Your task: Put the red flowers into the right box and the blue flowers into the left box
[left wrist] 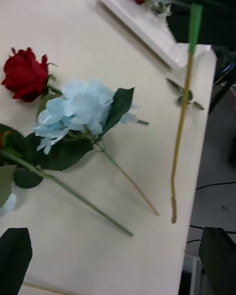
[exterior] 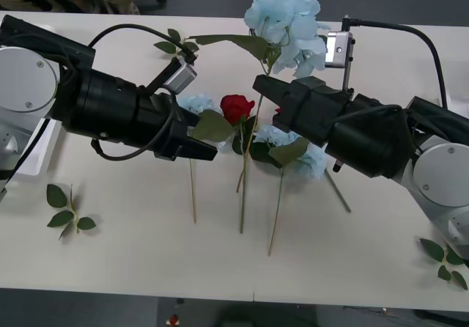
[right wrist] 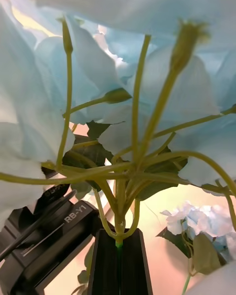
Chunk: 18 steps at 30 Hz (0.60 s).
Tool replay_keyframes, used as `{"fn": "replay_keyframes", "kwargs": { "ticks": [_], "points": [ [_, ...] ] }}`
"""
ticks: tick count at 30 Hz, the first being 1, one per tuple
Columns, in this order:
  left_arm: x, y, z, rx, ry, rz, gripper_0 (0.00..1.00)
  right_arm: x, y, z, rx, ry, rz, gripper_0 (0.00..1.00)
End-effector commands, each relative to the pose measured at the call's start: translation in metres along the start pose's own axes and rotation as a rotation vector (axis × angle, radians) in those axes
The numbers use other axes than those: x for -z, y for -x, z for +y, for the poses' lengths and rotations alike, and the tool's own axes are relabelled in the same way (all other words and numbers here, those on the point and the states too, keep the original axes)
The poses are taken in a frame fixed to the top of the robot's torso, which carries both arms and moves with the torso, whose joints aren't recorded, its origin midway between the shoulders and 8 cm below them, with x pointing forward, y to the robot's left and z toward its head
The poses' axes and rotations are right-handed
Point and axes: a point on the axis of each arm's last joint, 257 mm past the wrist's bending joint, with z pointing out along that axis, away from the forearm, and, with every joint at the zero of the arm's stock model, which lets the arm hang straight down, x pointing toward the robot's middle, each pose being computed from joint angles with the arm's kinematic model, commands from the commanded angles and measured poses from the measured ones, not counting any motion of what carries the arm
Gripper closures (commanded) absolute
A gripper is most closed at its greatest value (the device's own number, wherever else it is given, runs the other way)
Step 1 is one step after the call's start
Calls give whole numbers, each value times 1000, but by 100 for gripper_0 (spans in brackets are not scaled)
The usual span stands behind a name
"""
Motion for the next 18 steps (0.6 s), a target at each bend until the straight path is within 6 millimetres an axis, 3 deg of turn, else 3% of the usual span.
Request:
{"fn": "replay_keyframes", "kwargs": {
  "ticks": [1,8,17,18],
  "points": [
    [3,4,-1,-68,-46,-43,0,-9,20,23,47,52,-42,100],
    [-11,7,-5,-29,-131,-124,0,-23,17,35,24,84,-50,100],
    [-32,19,-13,0,-154,-190,0,-39,11,26,22,80,-33,100],
    [-35,21,-17,4,-164,-196,7,-41,12,25,23,79,-31,100]
  ]
}}
